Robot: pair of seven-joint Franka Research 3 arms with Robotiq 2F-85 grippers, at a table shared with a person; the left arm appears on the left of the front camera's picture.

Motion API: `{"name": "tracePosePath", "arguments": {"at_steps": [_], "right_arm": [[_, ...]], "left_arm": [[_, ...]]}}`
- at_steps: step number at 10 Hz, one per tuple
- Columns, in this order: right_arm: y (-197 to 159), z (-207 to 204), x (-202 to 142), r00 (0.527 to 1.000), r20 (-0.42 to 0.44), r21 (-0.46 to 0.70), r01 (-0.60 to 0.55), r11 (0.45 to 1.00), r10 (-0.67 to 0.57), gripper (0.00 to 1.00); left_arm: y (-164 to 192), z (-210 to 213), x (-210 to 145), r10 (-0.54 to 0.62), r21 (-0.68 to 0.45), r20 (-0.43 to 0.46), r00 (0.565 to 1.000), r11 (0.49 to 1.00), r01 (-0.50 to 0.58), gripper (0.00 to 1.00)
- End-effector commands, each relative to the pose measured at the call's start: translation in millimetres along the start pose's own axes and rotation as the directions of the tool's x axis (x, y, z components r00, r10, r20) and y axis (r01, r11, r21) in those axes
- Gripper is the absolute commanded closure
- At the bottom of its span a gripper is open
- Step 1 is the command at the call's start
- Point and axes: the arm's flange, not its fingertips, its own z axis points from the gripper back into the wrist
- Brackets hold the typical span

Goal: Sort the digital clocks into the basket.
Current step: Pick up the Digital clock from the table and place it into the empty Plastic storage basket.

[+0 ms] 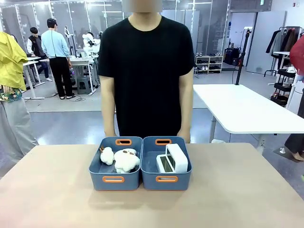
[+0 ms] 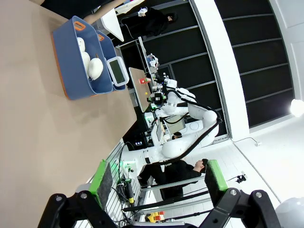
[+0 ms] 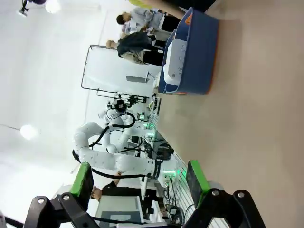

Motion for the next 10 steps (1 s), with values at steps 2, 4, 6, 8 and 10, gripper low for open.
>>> {"name": "tracePosePath", "arguments": {"at_steps": [2, 4, 6, 8, 10], "right_arm": [[-16, 51, 18, 0.998, -0.066, 0.022, 0.007, 1.0, -0.005, 0.0], [-12, 42, 3, 1.0, -0.004, 0.009, 0.029, 1.0, -0.029, 0.0], [-12, 42, 3, 1.0, -0.004, 0.009, 0.029, 1.0, -0.029, 0.0], [-12, 42, 3, 1.0, -0.004, 0.009, 0.029, 1.0, -0.029, 0.0], [-12, 42, 3, 1.0, -0.004, 0.009, 0.029, 1.0, -0.029, 0.0]], "left_arm": [[-3, 1, -2, -0.009, -0.007, -0.013, 1.0, 1.0, 0.009, 0.0], [-3, 1, -2, -0.009, -0.007, -0.013, 1.0, 1.0, 0.009, 0.0], [-3, 1, -2, -0.009, -0.007, -0.013, 1.0, 1.0, 0.009, 0.0], [-3, 1, -2, -0.009, -0.007, -0.013, 1.0, 1.0, 0.009, 0.0], [-3, 1, -2, -0.009, -0.007, -0.013, 1.0, 1.0, 0.009, 0.0]]}}
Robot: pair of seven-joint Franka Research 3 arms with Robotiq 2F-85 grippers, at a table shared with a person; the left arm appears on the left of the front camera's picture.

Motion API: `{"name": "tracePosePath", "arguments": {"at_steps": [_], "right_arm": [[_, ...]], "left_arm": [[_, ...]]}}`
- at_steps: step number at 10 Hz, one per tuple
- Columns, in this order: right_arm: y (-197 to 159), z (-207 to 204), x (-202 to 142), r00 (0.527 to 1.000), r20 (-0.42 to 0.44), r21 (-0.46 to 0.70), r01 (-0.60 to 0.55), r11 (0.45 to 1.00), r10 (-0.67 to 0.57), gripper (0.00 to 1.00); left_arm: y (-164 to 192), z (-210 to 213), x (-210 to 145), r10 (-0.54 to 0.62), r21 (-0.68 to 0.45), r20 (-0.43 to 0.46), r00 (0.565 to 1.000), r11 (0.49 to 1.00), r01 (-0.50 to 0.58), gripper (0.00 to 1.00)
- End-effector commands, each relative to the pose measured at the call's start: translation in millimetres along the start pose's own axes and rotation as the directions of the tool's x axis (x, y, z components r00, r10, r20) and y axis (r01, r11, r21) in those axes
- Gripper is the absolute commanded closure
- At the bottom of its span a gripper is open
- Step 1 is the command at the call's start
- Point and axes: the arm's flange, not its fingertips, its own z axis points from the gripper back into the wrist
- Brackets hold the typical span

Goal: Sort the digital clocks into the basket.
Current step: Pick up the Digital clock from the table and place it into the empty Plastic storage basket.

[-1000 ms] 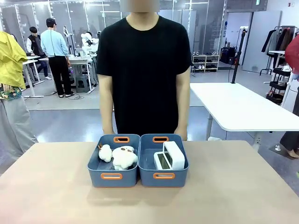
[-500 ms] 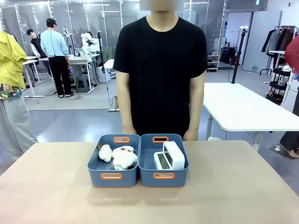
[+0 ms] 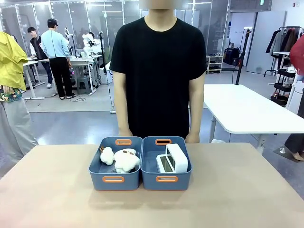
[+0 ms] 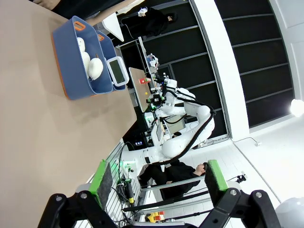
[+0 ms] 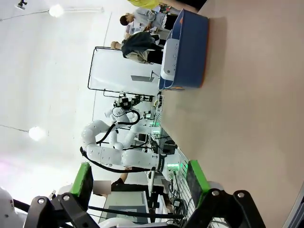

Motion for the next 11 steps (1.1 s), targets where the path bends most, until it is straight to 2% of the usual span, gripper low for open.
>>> {"name": "tracePosePath", "arguments": {"at_steps": [1, 11], "right_arm": [[2.8, -3.1, -4.3, 1.0, 0.01, -0.012, -0.003, 1.0, 0.003, 0.0], [2.8, -3.1, -4.3, 1.0, 0.01, -0.012, -0.003, 1.0, 0.003, 0.0]], "left_arm": [[-3.1, 1.0, -1.8, -0.009, -0.007, -0.013, 1.0, 1.0, 0.008, 0.0], [-3.1, 1.0, -1.8, -0.009, -0.007, -0.013, 1.0, 1.0, 0.008, 0.0]]}}
